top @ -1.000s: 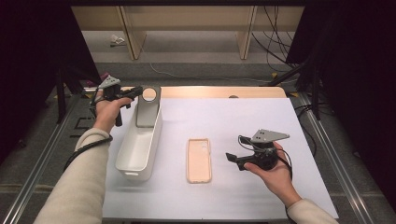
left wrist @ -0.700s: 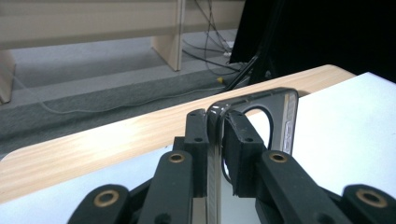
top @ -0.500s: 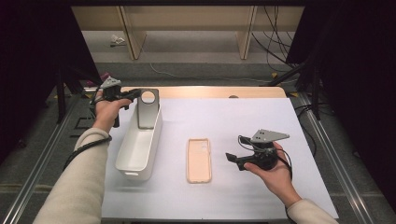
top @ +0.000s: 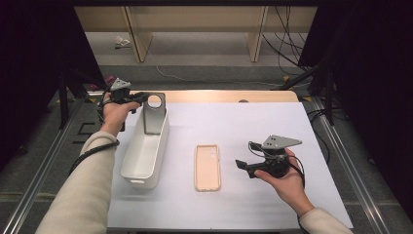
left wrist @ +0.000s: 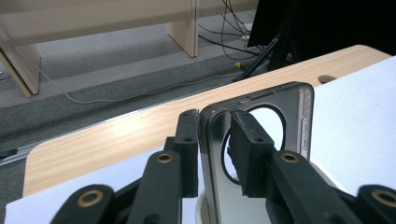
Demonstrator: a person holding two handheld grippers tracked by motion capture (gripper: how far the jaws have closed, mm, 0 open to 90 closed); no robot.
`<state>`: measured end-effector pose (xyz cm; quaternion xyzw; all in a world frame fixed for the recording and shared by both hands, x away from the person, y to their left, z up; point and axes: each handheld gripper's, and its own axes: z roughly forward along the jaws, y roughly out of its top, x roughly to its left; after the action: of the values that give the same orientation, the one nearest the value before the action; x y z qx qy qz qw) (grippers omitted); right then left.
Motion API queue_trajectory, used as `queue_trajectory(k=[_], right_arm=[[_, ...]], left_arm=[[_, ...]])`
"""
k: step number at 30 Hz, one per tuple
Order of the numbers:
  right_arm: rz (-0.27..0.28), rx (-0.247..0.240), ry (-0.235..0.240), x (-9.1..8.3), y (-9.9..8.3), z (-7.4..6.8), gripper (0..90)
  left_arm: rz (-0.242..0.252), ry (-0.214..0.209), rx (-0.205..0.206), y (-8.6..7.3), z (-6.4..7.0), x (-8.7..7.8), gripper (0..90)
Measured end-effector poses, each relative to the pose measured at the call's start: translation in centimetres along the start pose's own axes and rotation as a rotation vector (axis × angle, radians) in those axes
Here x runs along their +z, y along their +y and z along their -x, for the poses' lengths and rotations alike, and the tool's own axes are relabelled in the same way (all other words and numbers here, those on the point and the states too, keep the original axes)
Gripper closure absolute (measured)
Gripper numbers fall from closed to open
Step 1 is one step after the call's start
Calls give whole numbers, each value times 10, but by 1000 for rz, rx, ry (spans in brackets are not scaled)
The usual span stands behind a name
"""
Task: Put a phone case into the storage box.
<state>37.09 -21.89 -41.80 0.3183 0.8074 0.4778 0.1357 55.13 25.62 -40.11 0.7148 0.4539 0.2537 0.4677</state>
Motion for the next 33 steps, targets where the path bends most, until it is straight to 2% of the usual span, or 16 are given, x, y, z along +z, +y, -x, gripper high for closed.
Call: queue_trajectory(k=[4, 7, 10, 11, 13, 16, 18, 20, 24, 26, 29, 33], right_arm=[[-1, -1, 0, 0, 0, 0, 163], [0, 0, 0, 0, 0, 0, 163], [-1, 0, 1, 1, 0, 0, 163], [-1, 0, 2, 1, 0, 0, 163], [-3, -1, 1, 1, 0, -1, 163], [-2, -3, 2, 1, 0, -1, 163], [-2, -3, 3, 1, 0, -1, 163], [-5, -2, 2, 2, 0, -1, 163], [-6, -9, 6, 2, 0, -1, 163], [-5, -10, 6, 2, 0, -2, 163], [-10, -15, 4, 3, 1, -2, 163], [-12, -17, 5, 4, 1, -3, 163]], left_arm=[[-27, 22, 8, 0, 1, 0, 656], [-51, 39, 6, 1, 2, -1, 539], [-42, 47, -12, 5, 3, -5, 427], [-43, 47, -11, 6, 4, -7, 411], [-54, 62, -6, 9, 5, -10, 315], [-47, 68, 7, 11, 7, -17, 239], [-28, 56, -19, 11, 8, -21, 184], [-13, 33, -52, 10, 11, -27, 185], [-32, 4, -35, 3, 18, -42, 230], [-43, 6, -28, -2, 22, -51, 151], [-31, 0, -24, -10, 30, -65, 96], [-13, -31, -47, -20, 46, -84, 9]])
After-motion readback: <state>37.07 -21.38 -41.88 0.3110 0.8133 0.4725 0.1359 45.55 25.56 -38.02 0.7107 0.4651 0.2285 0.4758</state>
